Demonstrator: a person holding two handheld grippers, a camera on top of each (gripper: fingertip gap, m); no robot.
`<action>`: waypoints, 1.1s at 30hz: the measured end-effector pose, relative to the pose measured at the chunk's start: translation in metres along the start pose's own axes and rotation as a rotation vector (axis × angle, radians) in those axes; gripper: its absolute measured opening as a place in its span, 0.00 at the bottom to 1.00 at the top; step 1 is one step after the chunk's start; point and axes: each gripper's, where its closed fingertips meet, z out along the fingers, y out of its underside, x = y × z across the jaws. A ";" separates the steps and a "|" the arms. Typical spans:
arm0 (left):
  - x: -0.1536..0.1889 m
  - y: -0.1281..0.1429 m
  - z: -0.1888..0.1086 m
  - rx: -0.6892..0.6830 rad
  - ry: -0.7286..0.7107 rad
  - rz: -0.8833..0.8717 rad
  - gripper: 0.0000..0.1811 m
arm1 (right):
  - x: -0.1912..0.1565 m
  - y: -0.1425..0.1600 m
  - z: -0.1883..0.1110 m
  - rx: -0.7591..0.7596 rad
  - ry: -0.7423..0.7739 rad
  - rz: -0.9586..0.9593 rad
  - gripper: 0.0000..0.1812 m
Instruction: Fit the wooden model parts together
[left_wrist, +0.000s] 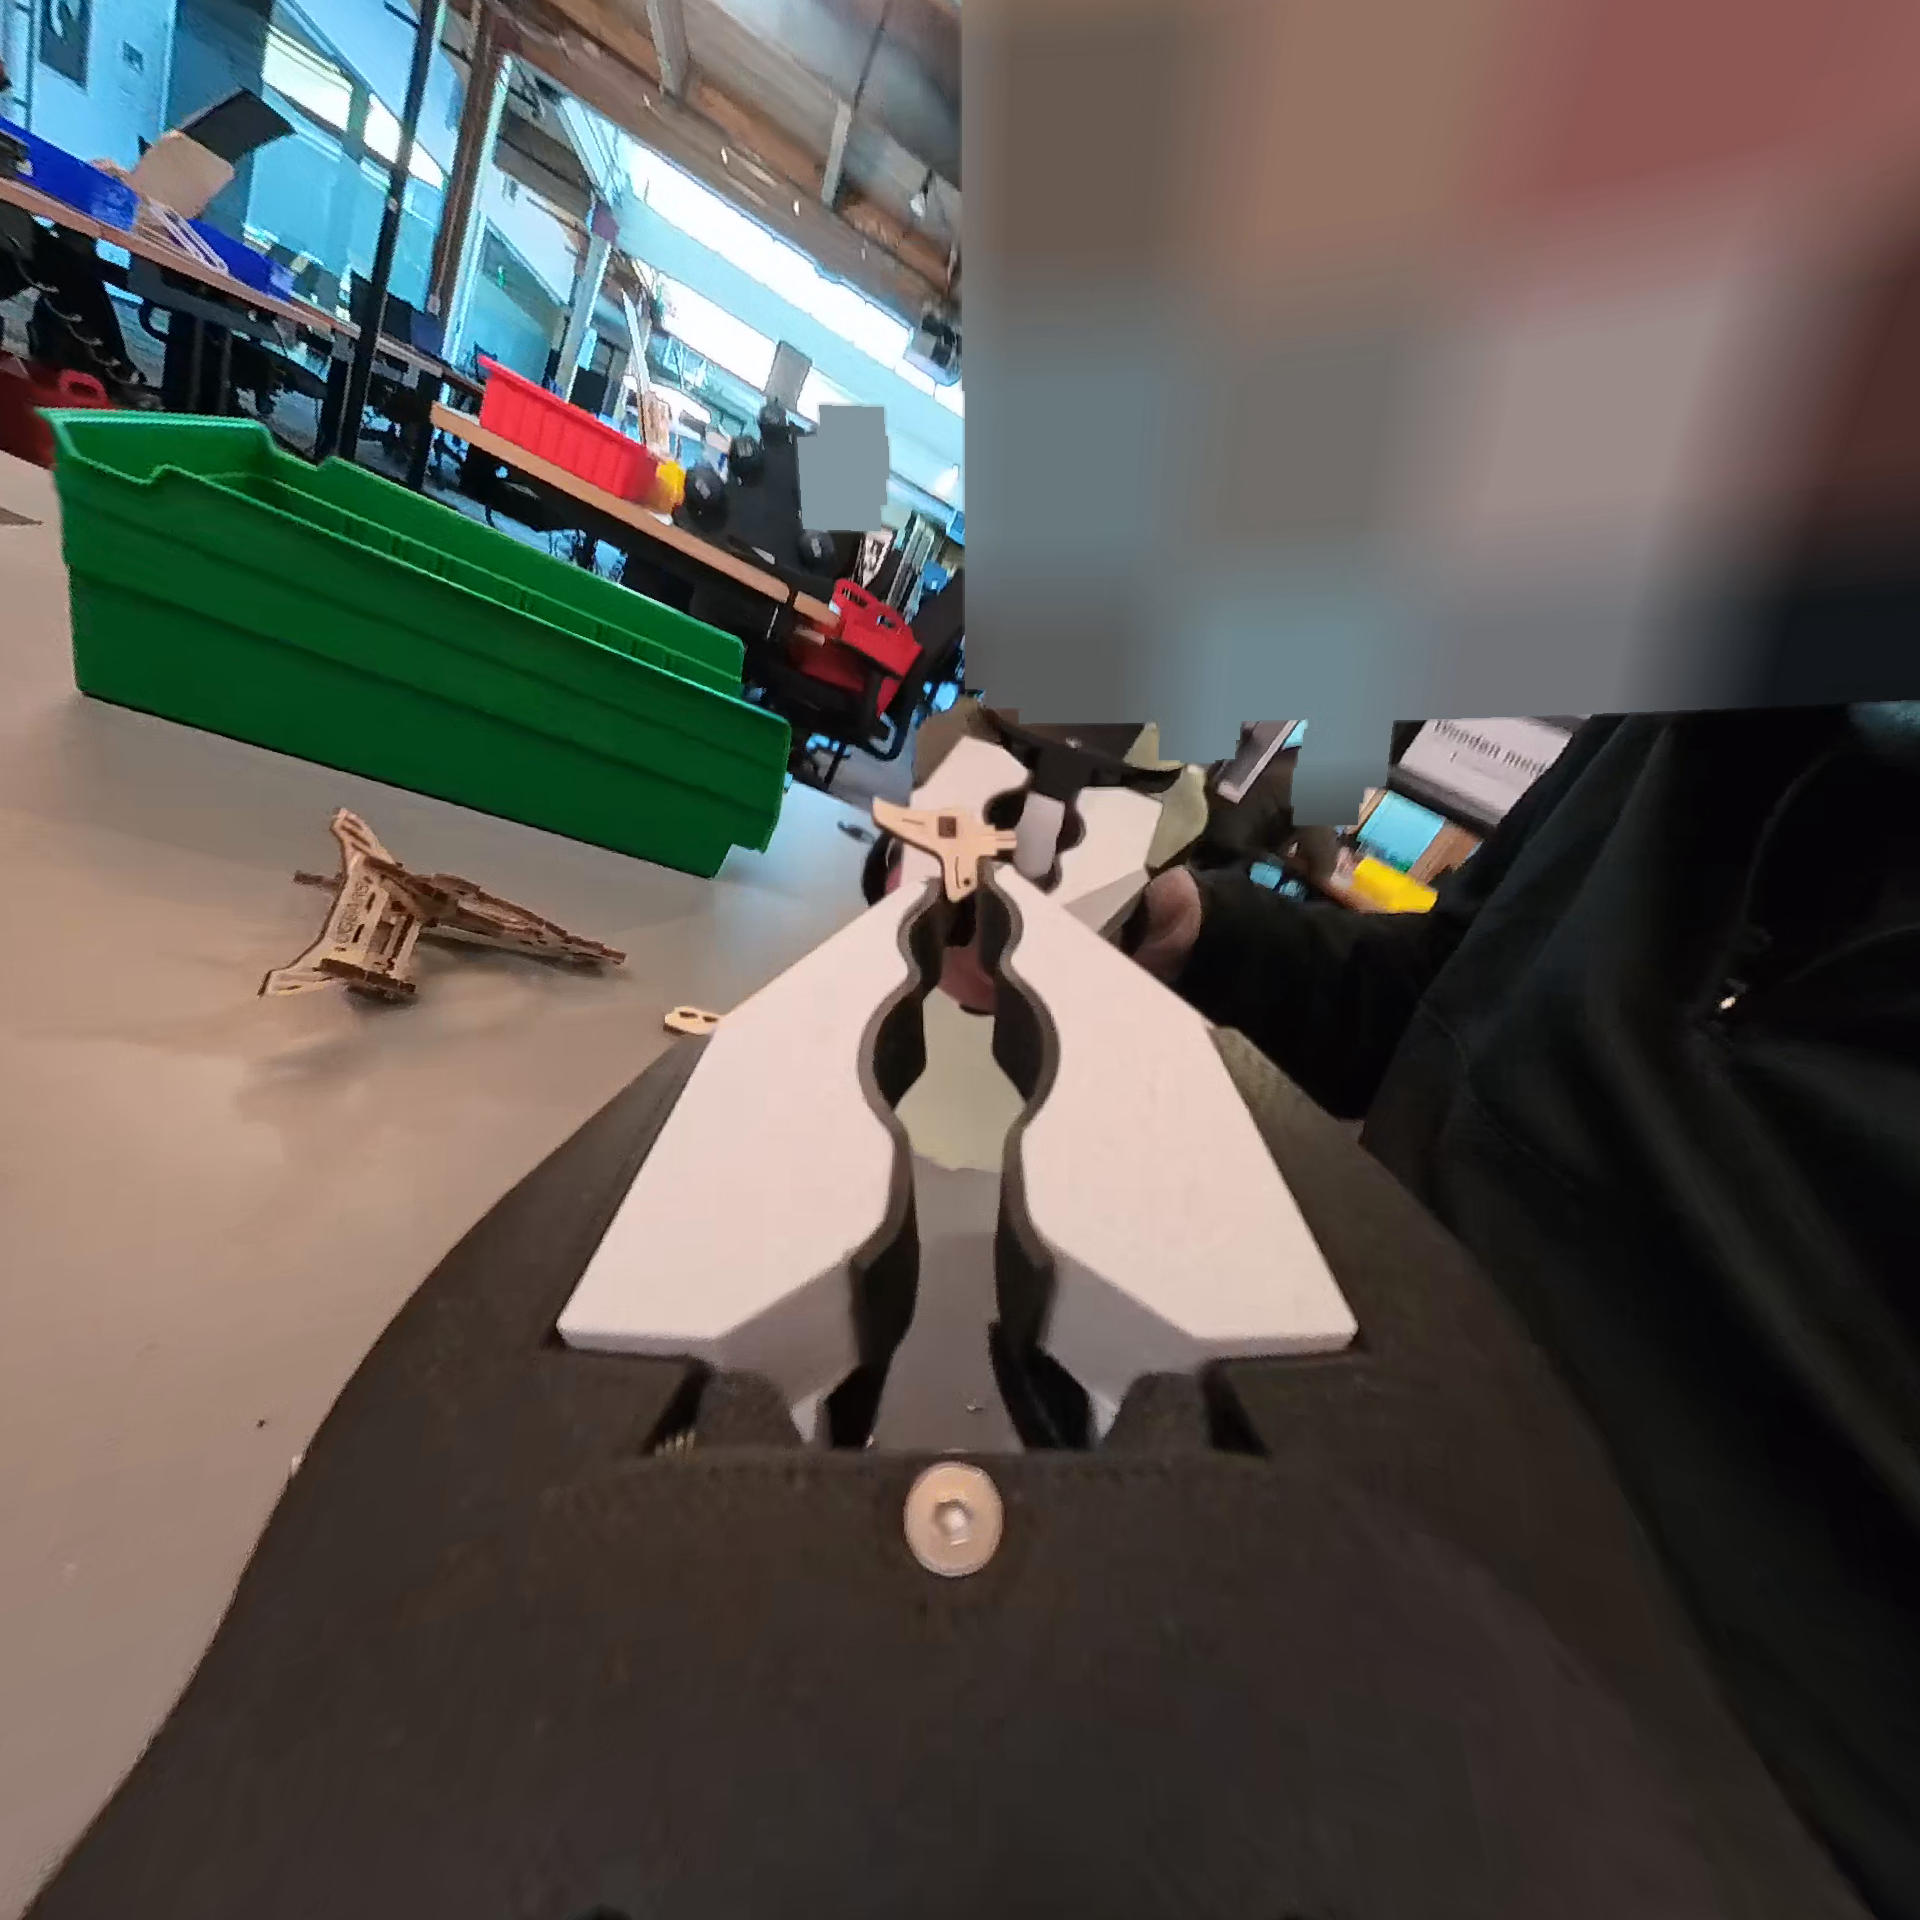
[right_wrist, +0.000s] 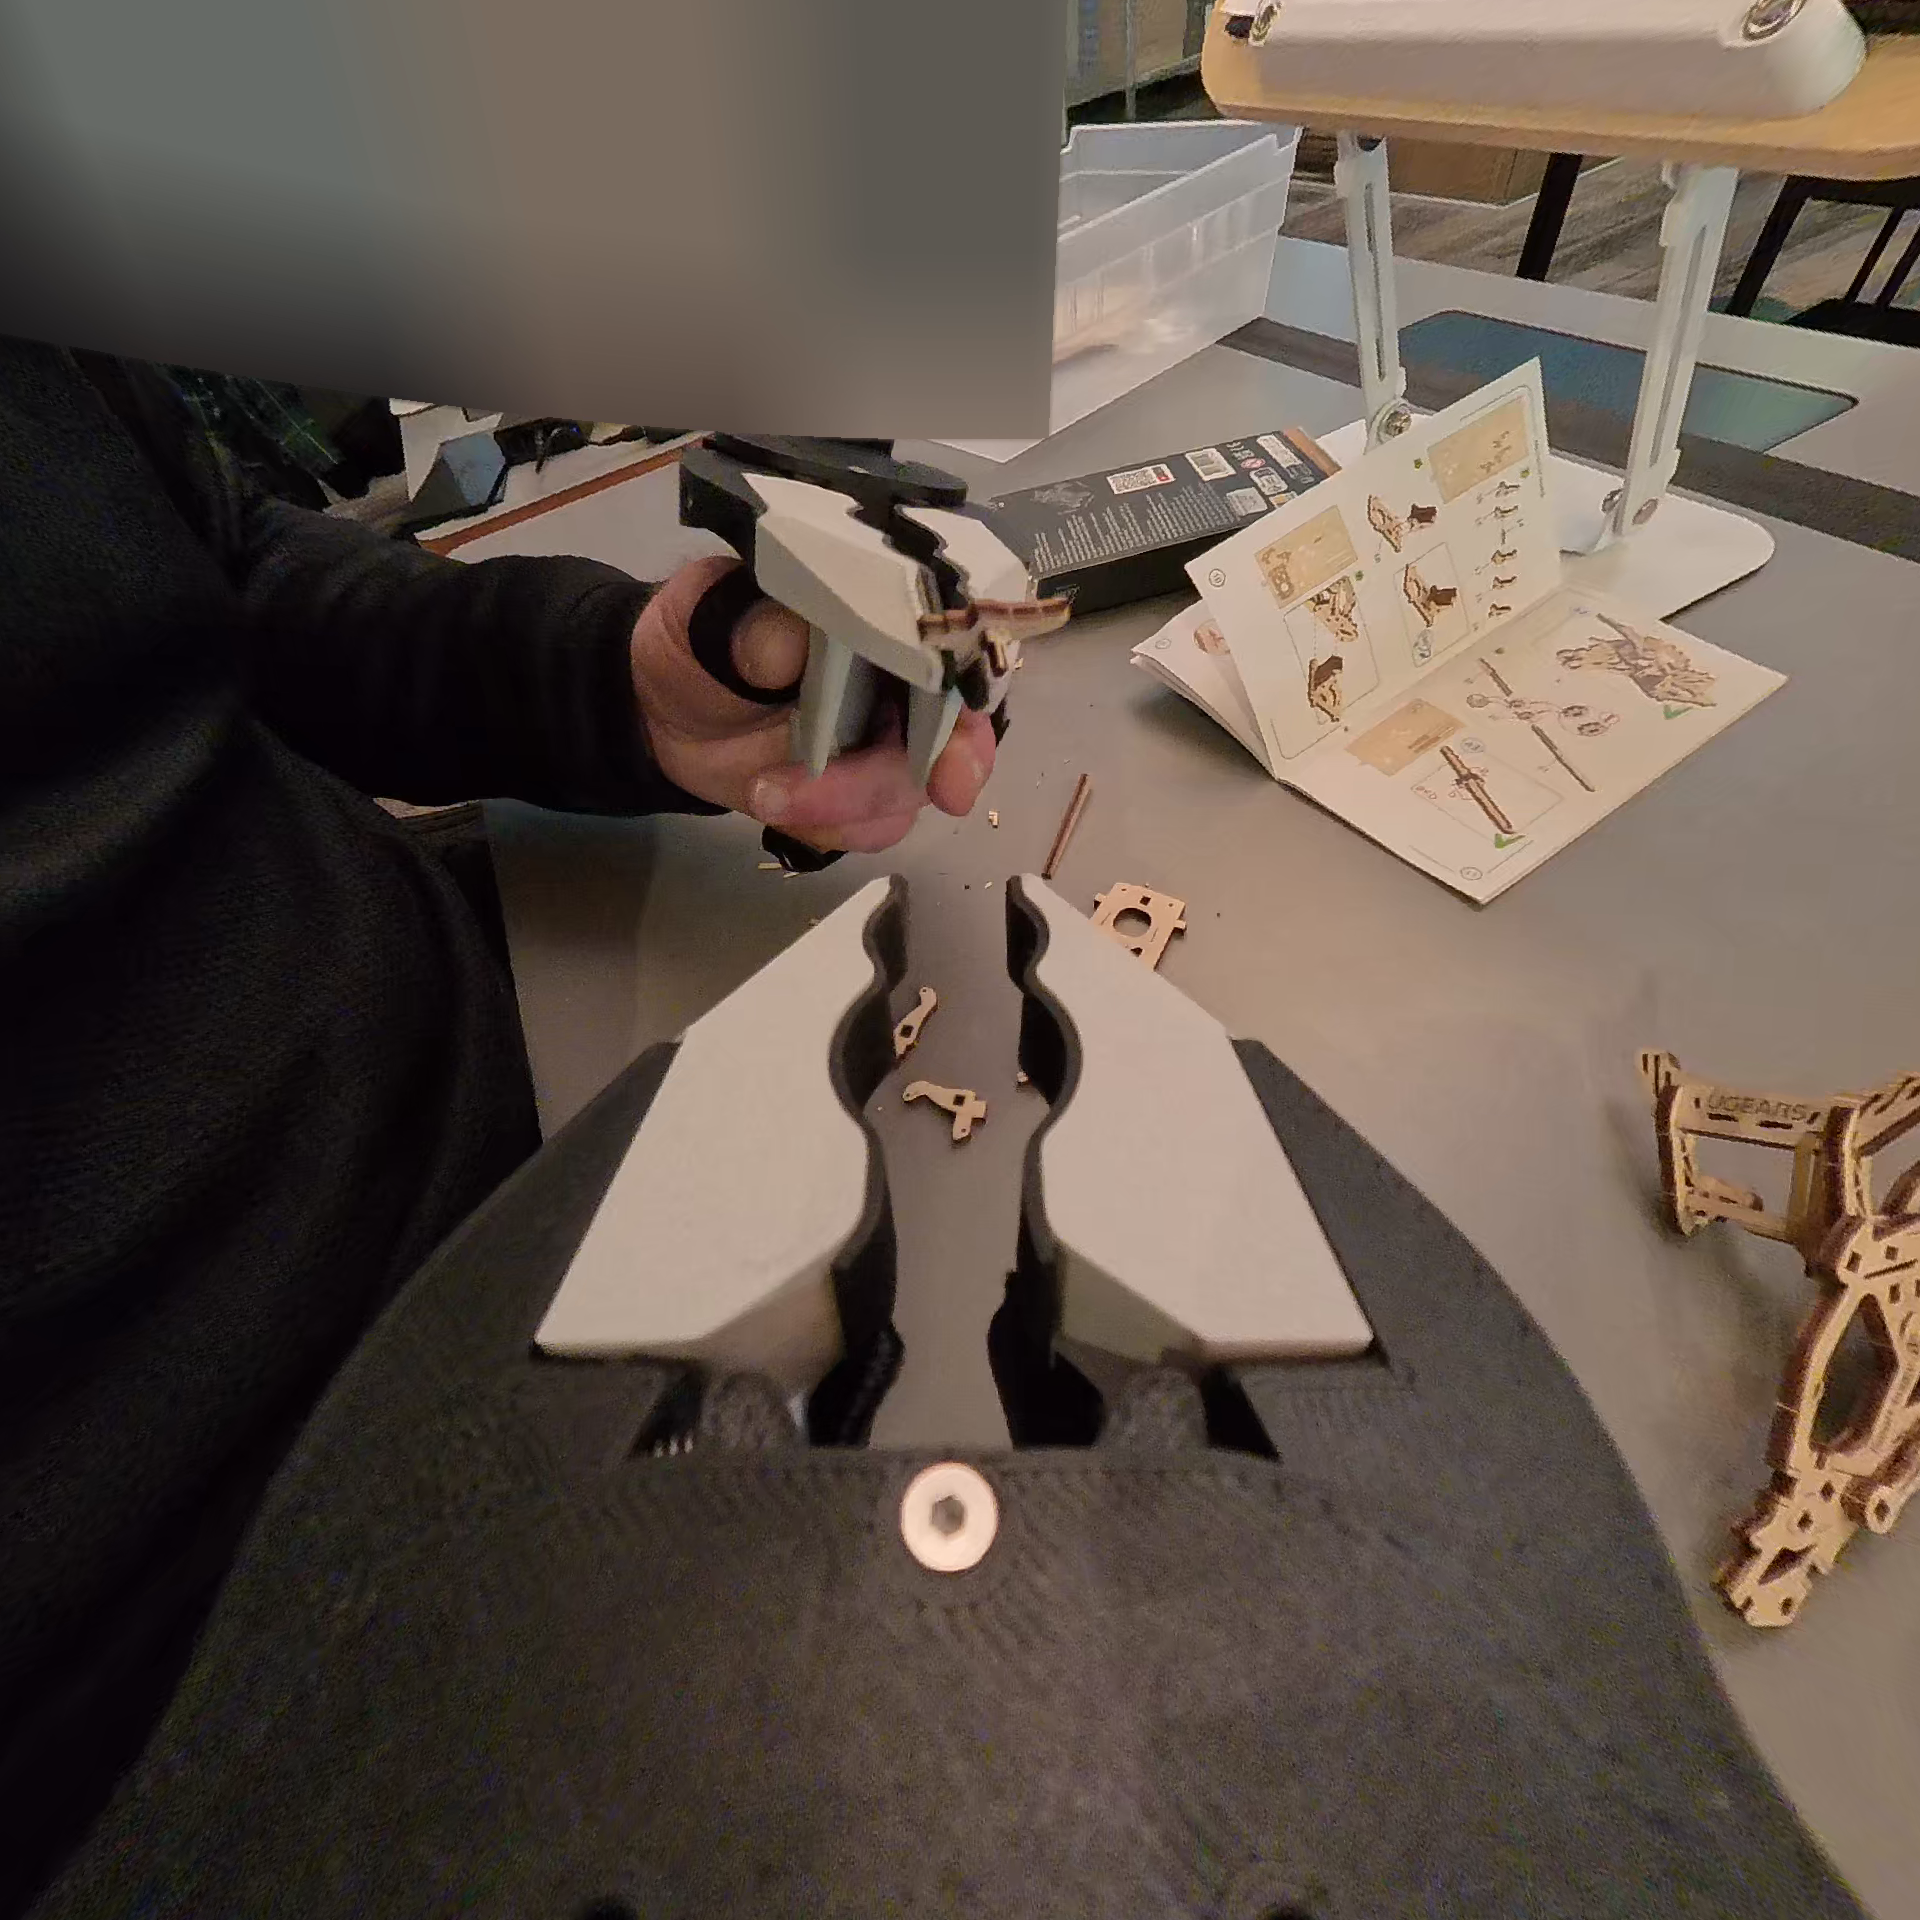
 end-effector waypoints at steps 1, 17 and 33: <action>-0.002 -0.001 -0.001 0.013 0.000 -0.015 0.02 | 0.000 0.000 0.000 0.000 0.001 -0.001 0.09; -0.058 0.028 -0.019 -0.441 -0.437 0.431 0.02 | 0.005 0.003 0.001 -0.008 0.020 0.018 0.09; -0.066 0.040 -0.026 -0.720 -0.527 0.721 0.02 | 0.010 0.011 0.002 -0.037 0.045 0.022 0.09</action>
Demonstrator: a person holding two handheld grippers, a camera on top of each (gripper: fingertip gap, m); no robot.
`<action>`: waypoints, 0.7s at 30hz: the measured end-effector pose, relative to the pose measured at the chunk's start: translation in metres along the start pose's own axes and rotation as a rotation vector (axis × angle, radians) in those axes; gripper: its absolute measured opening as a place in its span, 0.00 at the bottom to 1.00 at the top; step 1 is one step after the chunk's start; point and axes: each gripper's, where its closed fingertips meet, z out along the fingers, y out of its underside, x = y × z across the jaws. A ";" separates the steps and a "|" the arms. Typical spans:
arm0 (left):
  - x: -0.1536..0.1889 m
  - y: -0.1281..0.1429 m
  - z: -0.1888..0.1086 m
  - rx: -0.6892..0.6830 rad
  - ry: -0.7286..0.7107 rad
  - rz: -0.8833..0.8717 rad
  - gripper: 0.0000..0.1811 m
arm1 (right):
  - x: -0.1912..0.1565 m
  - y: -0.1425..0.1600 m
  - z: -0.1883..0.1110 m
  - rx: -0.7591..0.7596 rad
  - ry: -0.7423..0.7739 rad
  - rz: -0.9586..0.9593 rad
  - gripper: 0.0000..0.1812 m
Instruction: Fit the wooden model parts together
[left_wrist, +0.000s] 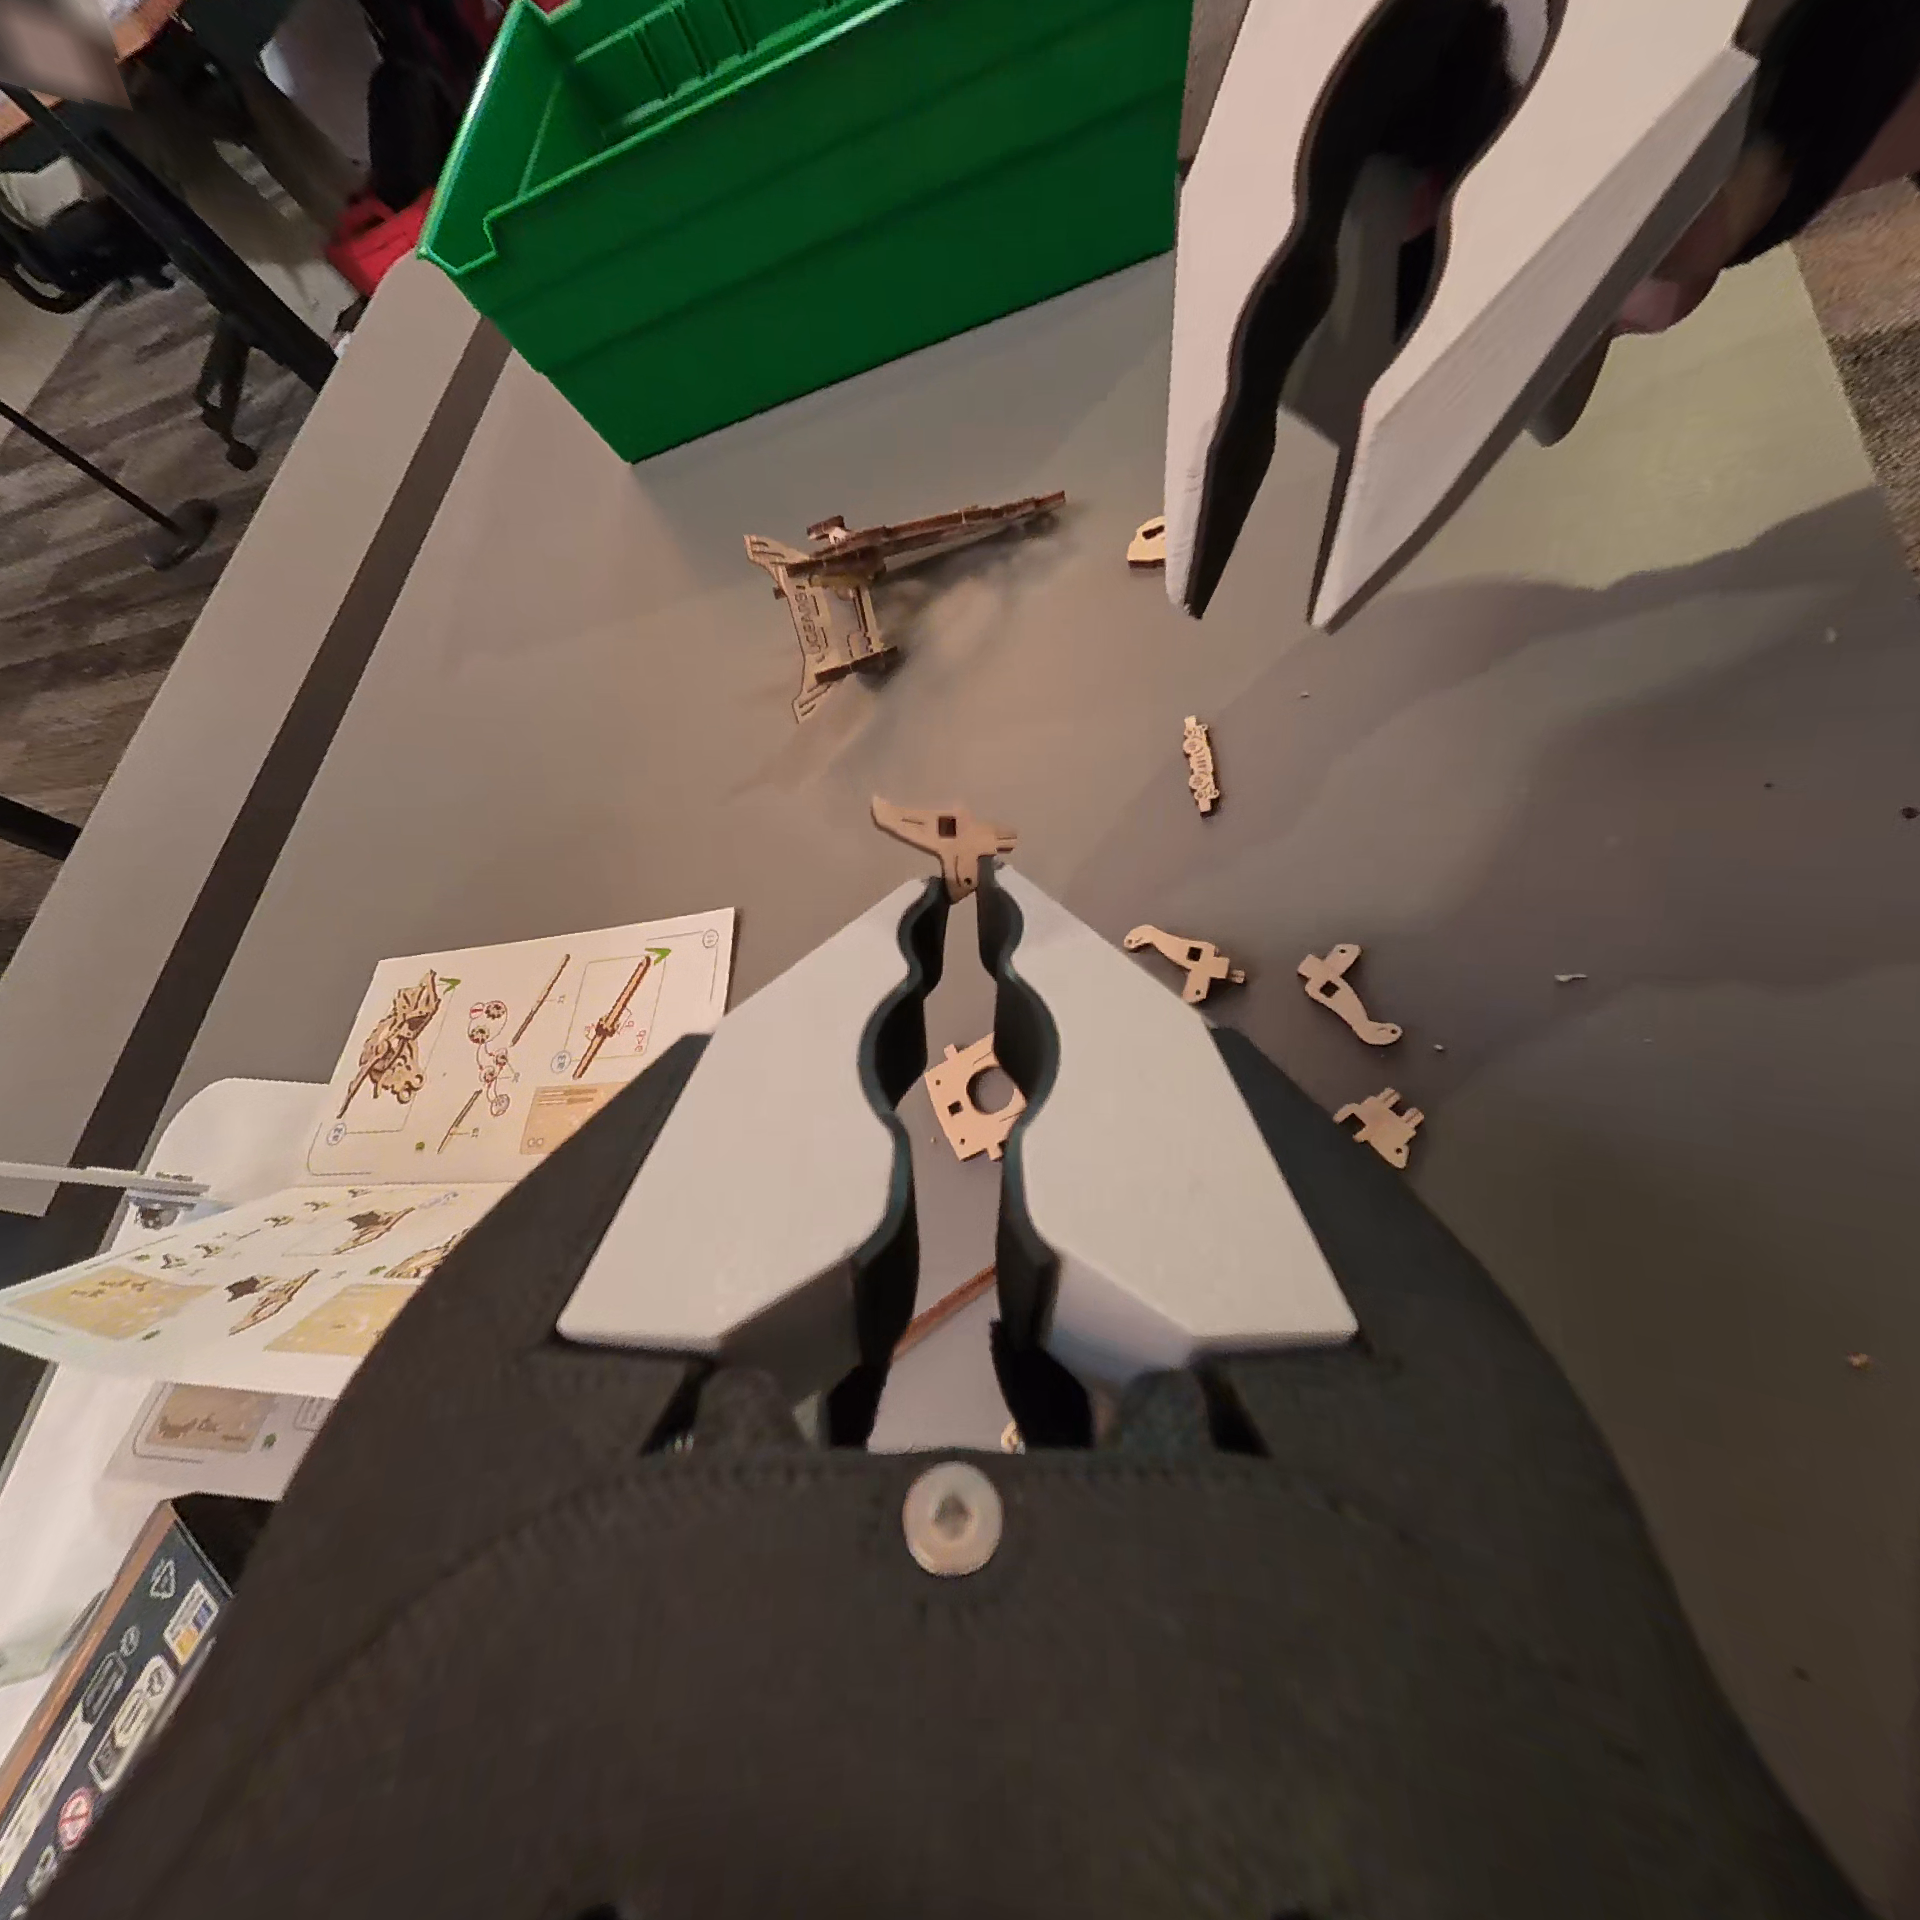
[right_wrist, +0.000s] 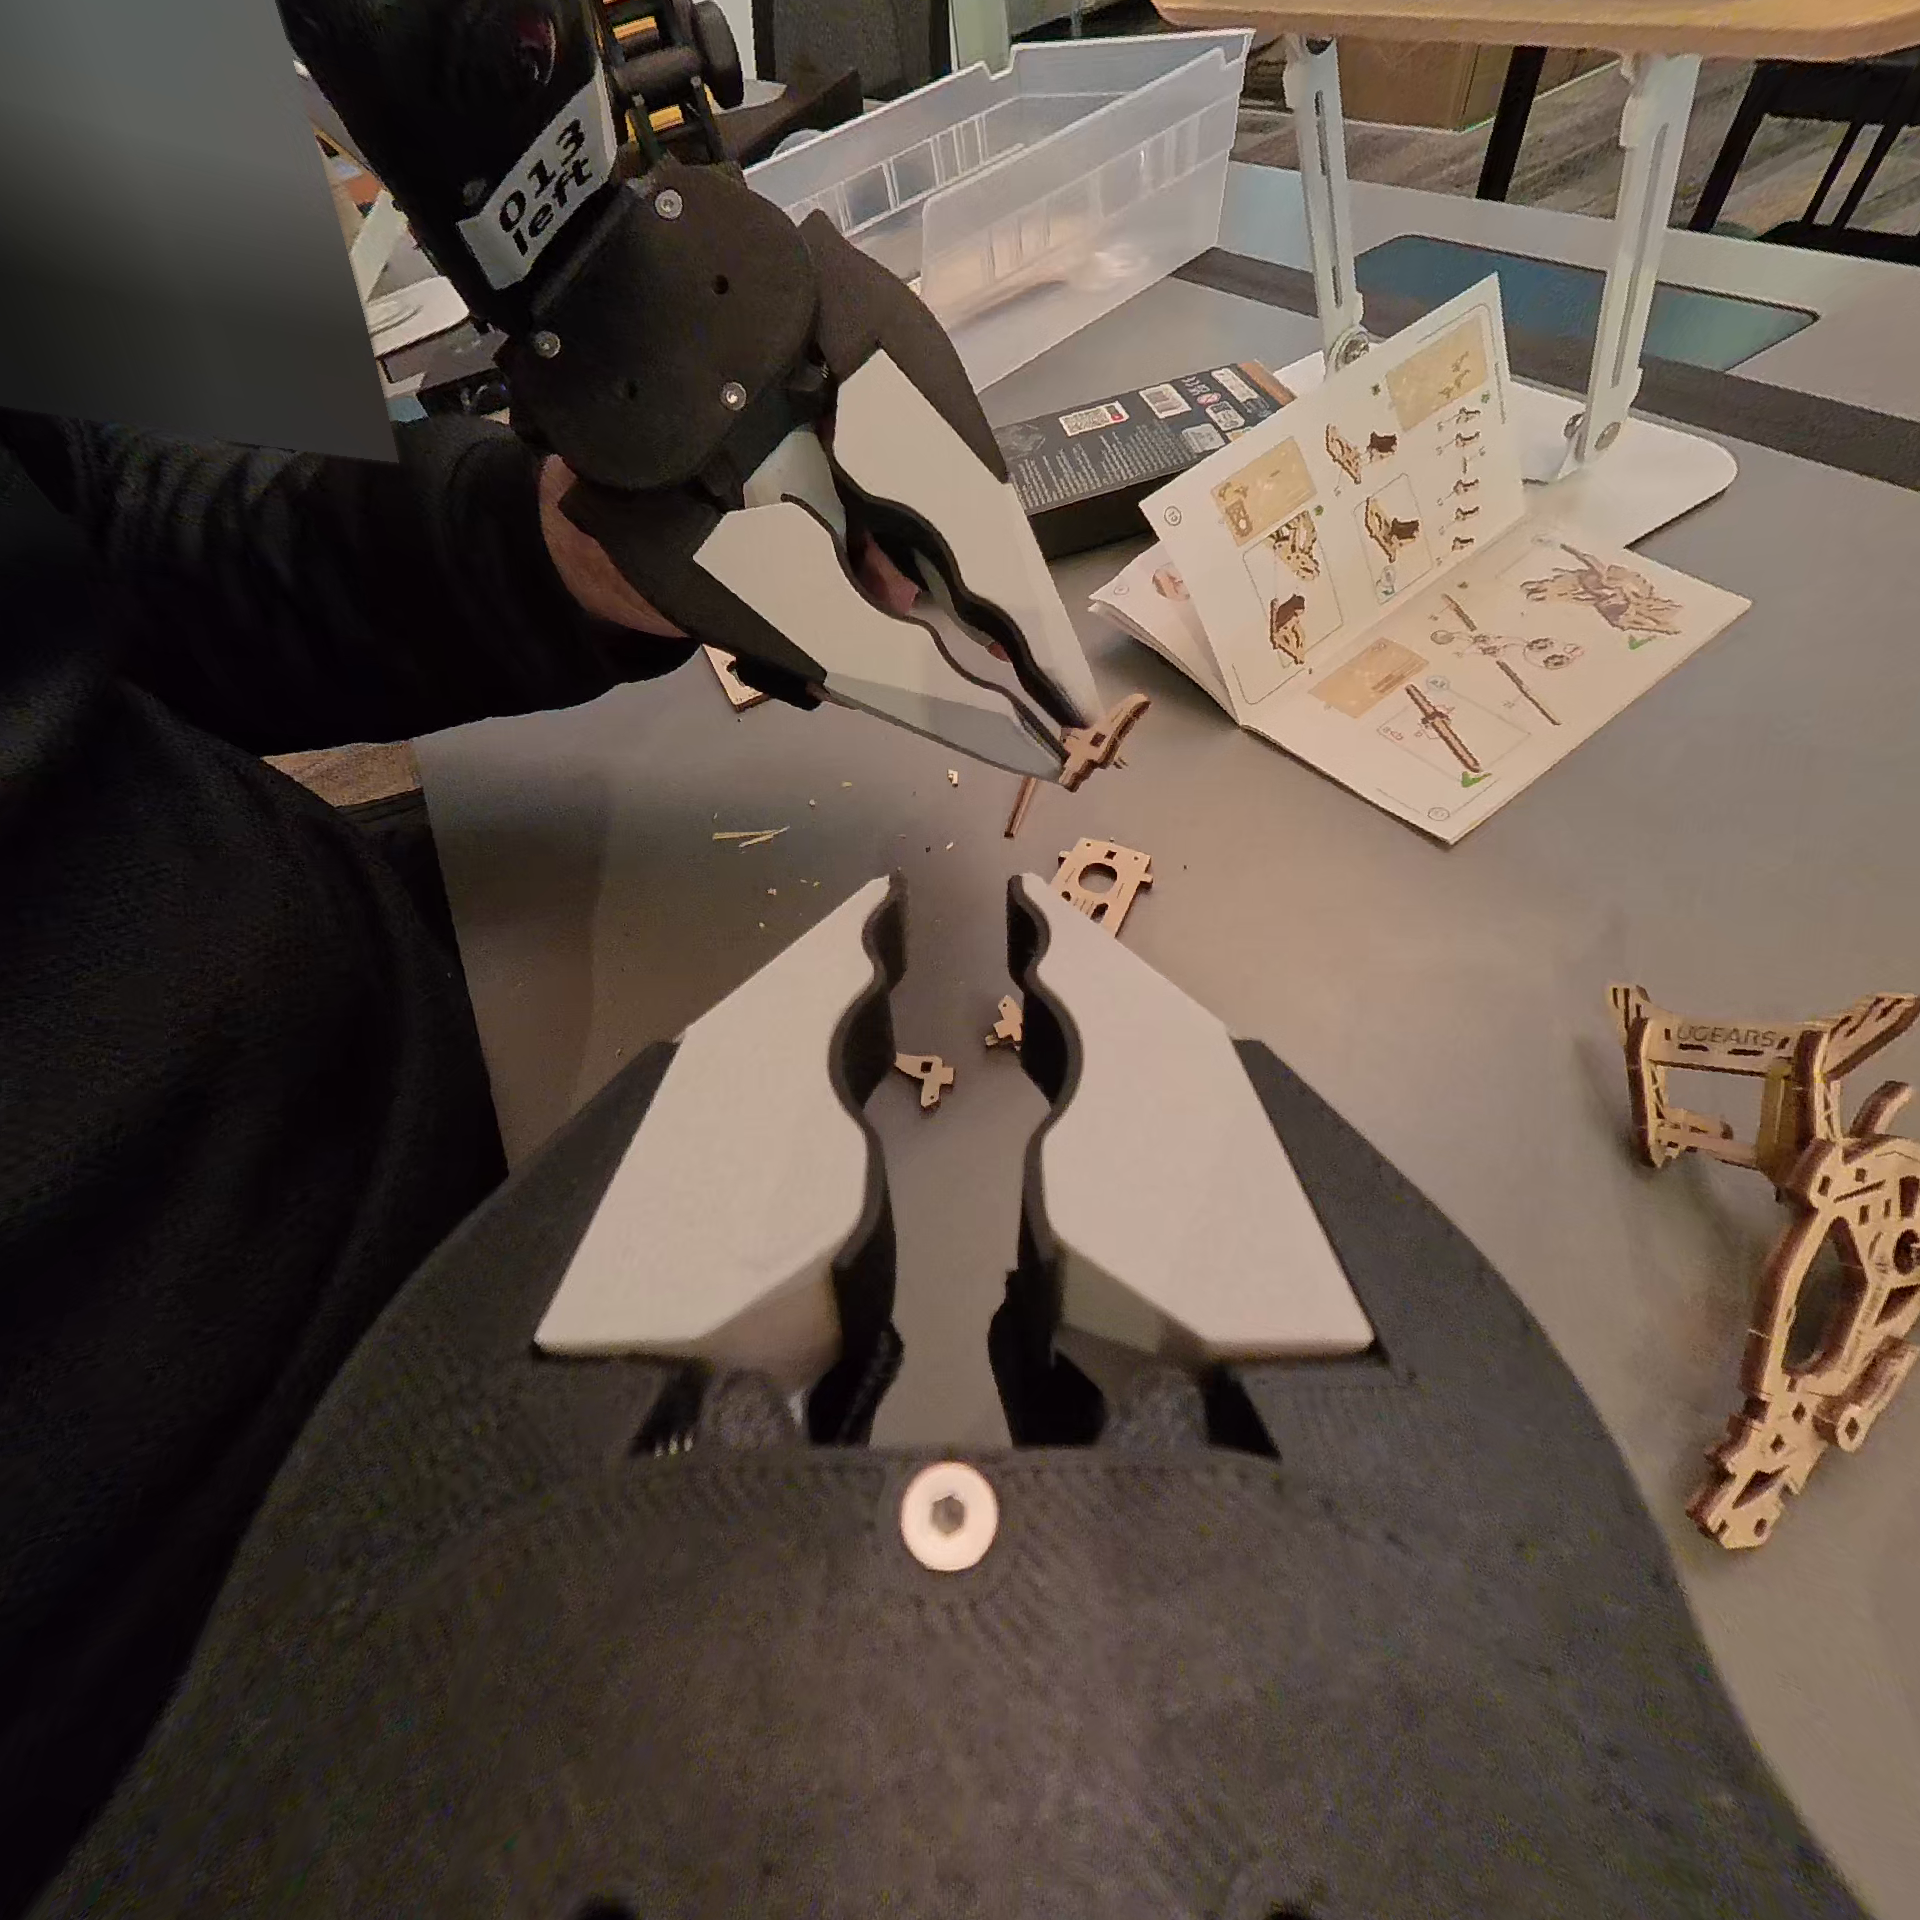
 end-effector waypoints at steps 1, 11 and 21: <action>0.000 0.000 0.000 -0.004 0.001 0.005 0.02 | 0.000 0.001 0.000 -0.002 0.001 0.000 0.09; 0.003 -0.002 0.002 0.006 0.015 0.003 0.02 | 0.001 0.003 0.001 -0.006 0.001 0.007 0.09; 0.004 -0.005 0.001 0.022 0.025 -0.009 0.02 | 0.003 0.003 0.000 -0.003 0.005 0.011 0.09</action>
